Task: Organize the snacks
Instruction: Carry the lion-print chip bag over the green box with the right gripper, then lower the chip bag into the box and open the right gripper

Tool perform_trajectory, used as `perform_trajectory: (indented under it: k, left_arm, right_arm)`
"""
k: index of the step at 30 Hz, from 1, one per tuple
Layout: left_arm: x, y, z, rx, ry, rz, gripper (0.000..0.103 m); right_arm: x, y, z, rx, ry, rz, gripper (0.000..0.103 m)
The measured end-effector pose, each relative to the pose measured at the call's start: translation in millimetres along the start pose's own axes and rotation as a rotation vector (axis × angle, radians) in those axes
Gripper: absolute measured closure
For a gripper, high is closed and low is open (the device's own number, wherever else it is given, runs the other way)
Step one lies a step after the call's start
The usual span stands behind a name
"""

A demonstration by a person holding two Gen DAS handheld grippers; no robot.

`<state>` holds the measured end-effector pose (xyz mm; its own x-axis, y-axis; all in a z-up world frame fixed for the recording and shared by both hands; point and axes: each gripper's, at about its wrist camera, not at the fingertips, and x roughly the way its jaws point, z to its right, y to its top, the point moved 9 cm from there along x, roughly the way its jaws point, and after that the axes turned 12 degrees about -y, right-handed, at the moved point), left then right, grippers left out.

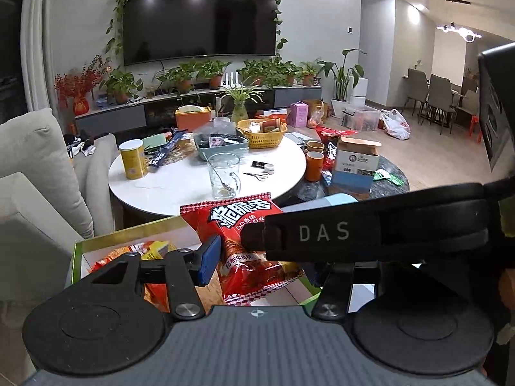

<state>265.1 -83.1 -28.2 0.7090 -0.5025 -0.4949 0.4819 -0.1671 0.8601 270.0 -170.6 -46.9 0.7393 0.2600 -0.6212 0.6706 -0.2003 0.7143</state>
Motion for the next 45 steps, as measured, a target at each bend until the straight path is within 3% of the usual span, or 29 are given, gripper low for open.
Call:
perform_trajectory:
  k: [22, 27, 33, 45]
  left_arm:
    - [56.3, -16.1, -38.7, -0.031, 0.0, -0.068, 0.052]
    - [65.7, -29.6, -52.5, -0.051, 0.044, -0.11, 0.048]
    - [58.6, -33.1, -67.8, -0.108, 0.06, -0.093, 0.049]
    - [33.5, -32.0, -56.6, -0.099, 0.079, -0.066, 0.049]
  right_arm:
    - [59.1, -6.1, 11.5, 0.07, -0.005, -0.059, 0.052]
    - [68.7, -12.0, 29.5, 0.126, -0.079, -0.078, 0.052]
    - [64.6, -14.1, 36.2, 0.129, -0.088, -0.085, 0.052]
    - [45.9, -20.2, 32.1, 0.107, -0.085, -0.089, 0.052]
